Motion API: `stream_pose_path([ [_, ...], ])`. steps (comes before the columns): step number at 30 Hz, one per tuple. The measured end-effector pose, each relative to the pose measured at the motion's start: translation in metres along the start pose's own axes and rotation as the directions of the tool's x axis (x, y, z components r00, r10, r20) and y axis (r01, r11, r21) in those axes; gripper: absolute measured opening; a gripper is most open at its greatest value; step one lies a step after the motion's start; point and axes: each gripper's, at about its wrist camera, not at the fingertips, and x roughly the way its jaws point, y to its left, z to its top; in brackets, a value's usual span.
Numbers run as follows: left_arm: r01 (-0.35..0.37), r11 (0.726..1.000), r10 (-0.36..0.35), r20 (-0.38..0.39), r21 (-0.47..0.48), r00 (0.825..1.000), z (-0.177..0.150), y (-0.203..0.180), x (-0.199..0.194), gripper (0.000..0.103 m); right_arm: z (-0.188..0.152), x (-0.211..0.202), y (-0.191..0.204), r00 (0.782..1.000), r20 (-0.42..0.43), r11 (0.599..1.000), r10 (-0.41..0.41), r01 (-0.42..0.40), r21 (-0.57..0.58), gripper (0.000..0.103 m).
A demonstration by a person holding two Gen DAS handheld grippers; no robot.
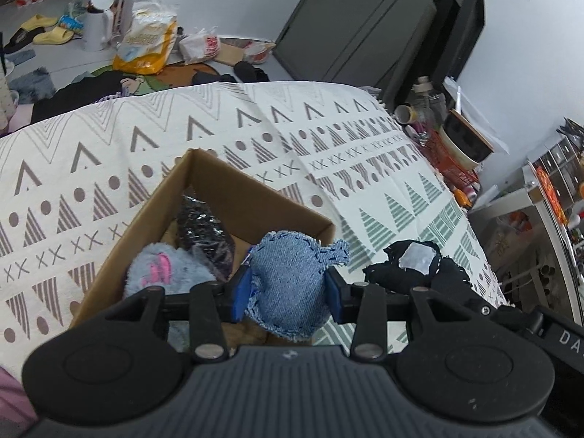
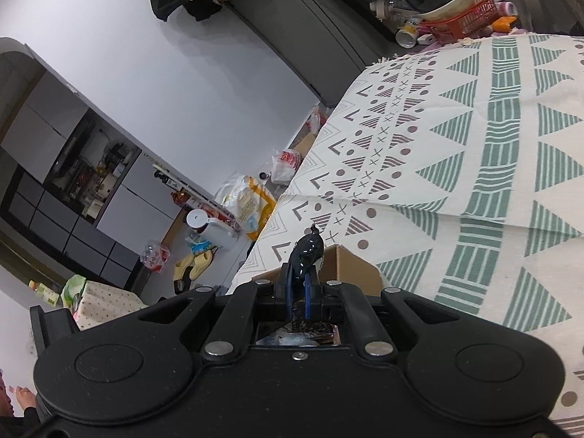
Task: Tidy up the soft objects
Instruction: 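Carry the denim plush and black plush over the box with both grippers, then open both grippers to drop both plushes into the box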
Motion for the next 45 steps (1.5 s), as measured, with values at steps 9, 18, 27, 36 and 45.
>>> stream_pose_path([
  [9, -0.034, 0.996, 0.033, -0.016, -0.079, 0.999, 0.008, 0.017, 0.003, 0.054, -0.005, 0.011, 0.01, 0.999, -0.03, 1.0, 0.011, -0.012, -0.013, 0.007],
  [18, -0.06, 0.99, 0.061, 0.001, -0.125, 0.998, 0.015, 0.027, -0.001, 0.055, -0.013, 0.017, 0.018, 0.998, -0.065, 1.0, 0.01, -0.012, -0.022, 0.007],
  [27, -0.093, 0.986, 0.095, 0.01, -0.137, 0.995, 0.018, 0.031, -0.002, 0.055, -0.025, 0.018, 0.017, 0.994, -0.112, 1.0, -0.006, 0.003, -0.031, 0.022],
  [36, -0.111, 0.99, 0.111, -0.003, -0.09, 0.994, 0.011, 0.019, -0.007, 0.055, -0.026, -0.01, 0.006, 0.995, -0.093, 1.0, -0.026, 0.026, 0.009, 0.023],
  [45, -0.116, 0.993, 0.116, 0.001, 0.002, 0.993, -0.003, 0.002, -0.035, 0.076, -0.026, -0.042, -0.001, 0.996, -0.073, 0.998, -0.054, 0.056, 0.028, 0.036],
])
